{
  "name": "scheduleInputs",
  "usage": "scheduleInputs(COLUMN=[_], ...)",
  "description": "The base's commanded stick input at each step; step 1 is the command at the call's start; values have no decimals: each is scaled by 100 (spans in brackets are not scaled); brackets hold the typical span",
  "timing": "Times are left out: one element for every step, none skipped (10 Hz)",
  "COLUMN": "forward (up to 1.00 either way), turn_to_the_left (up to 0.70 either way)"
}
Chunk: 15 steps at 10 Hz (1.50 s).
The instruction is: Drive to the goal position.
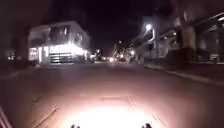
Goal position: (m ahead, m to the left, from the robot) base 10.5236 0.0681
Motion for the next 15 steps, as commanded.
scheduleInputs(forward=[85,85,85,85,85,85,85,85,85,85,85,85,85,85,85], turn_to_the_left=[0,0,-8,-34,-21,0,0,0,0,0,0,0,0,0,0])
